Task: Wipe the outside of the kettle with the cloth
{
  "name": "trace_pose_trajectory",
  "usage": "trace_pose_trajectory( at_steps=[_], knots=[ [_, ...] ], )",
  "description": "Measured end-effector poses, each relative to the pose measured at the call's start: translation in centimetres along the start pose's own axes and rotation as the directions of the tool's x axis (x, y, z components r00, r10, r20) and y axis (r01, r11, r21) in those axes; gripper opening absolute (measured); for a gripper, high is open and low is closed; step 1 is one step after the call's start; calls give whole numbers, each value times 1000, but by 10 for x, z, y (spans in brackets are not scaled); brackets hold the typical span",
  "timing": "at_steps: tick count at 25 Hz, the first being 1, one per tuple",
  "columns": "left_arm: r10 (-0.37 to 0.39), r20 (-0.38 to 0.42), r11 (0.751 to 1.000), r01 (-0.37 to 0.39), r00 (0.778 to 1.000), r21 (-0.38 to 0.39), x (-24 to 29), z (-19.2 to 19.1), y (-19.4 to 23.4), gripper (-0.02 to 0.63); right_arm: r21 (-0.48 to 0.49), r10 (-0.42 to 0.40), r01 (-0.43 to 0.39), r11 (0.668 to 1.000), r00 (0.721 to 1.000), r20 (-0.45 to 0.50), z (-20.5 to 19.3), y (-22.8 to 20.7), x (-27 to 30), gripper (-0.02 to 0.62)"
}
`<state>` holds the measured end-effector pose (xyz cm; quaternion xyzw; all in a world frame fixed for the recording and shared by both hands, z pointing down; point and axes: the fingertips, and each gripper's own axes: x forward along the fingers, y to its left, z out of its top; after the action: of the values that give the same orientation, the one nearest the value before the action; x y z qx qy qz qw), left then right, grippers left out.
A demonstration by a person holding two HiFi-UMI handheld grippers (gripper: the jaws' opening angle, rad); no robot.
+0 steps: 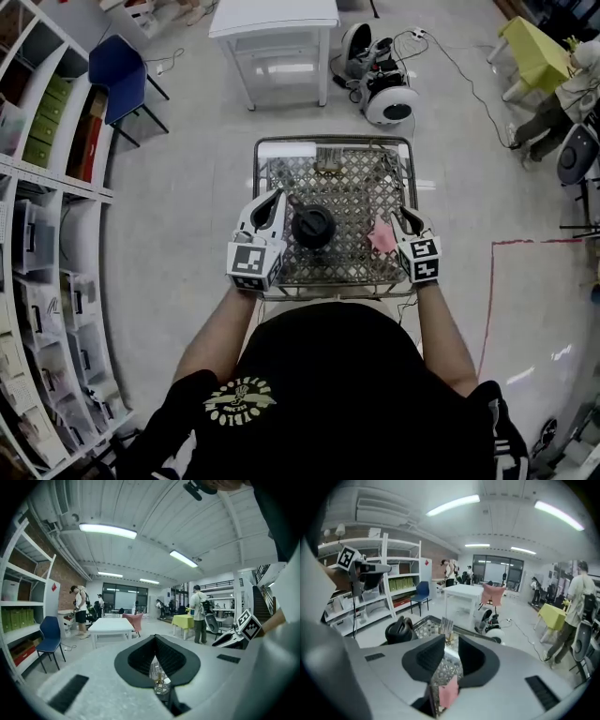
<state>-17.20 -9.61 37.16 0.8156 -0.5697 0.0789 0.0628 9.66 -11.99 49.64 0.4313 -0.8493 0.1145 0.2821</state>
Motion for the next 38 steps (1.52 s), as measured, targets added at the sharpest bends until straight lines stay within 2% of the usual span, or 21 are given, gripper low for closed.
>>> trace_pose_trajectory(
  at_steps=[4,8,15,18,24,29,35,38],
  knots=[
    [10,57,1000,-10,998,3,-7,29,9,6,19,-17,15,1000,986,163,59,8,-21,33],
    [19,119,1000,-21,993,15,-17,64,19,6,27,-17,10,1000,953,302,115,19,-45,14],
    [0,199,995,-19,980,95,-41,110,29,6,22,-38,31,999,891,452,183,36,-86,11],
    [-14,204,991,-14,979,134,-47,118,32,6,21,-49,45,999,879,475,197,42,-97,11],
    [-35,205,987,2,978,161,-56,123,31,6,3,-82,92,996,872,483,210,54,-114,11],
    [-48,183,989,21,982,145,-54,112,23,6,23,-115,119,993,865,488,208,54,-131,11],
    [-27,197,983,-10,980,182,-59,125,1,6,3,-113,128,992,861,497,198,40,-161,11],
    [0,205,984,-36,979,176,-57,132,-12,6,-12,-94,114,993,862,498,195,30,-170,11]
  ],
)
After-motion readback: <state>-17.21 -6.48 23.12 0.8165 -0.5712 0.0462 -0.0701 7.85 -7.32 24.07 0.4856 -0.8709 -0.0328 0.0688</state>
